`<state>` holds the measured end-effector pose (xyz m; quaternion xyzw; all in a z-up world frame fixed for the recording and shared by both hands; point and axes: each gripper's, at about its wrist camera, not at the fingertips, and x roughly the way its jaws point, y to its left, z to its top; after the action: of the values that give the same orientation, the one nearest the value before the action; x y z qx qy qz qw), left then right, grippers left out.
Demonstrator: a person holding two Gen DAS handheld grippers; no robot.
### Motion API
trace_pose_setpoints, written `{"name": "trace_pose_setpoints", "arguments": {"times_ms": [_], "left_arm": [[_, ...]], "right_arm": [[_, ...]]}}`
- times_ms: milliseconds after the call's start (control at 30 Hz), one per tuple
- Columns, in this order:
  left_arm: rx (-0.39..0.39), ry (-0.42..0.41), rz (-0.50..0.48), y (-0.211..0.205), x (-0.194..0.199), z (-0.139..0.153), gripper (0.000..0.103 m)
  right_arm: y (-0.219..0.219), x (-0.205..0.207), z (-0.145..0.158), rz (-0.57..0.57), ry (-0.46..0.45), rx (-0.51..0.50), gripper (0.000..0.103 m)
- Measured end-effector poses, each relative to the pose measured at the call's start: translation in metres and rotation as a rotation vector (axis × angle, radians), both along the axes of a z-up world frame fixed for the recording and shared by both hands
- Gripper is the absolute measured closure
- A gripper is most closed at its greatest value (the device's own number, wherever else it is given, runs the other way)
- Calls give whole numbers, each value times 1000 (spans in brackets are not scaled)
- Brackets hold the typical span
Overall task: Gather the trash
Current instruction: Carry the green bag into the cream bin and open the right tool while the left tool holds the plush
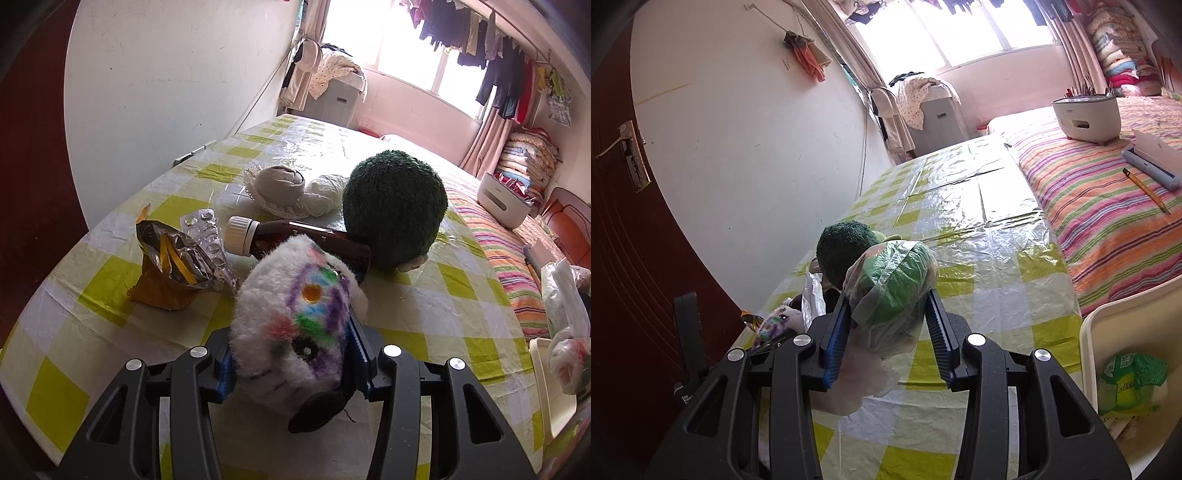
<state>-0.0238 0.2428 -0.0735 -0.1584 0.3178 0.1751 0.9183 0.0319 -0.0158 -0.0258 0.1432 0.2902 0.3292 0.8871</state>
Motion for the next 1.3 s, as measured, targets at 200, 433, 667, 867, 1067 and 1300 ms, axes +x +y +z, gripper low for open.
{"name": "trace_pose_setpoints", "arguments": {"times_ms": [200,433,667,867,1067,1300], "left_arm": [[19,-19,-24,-15,-1,8,56],[51,-52,-77,-40,-4,23,56],[25,-77,-152,-69,3,31,56],[8,-91,-227,-100,14,35,56],[5,-98,-300,-130,21,41,56],[12,-86,-373,-160,23,42,56]], "right_arm": [[-21,-2,0,-35,5,21,64],[-33,-5,0,-64,-2,28,63],[-49,-6,-1,-102,-5,29,63],[-67,-9,-2,-143,-13,41,63],[-87,-13,-1,-191,-21,61,63],[-110,-15,-2,-243,-14,91,63]]}}
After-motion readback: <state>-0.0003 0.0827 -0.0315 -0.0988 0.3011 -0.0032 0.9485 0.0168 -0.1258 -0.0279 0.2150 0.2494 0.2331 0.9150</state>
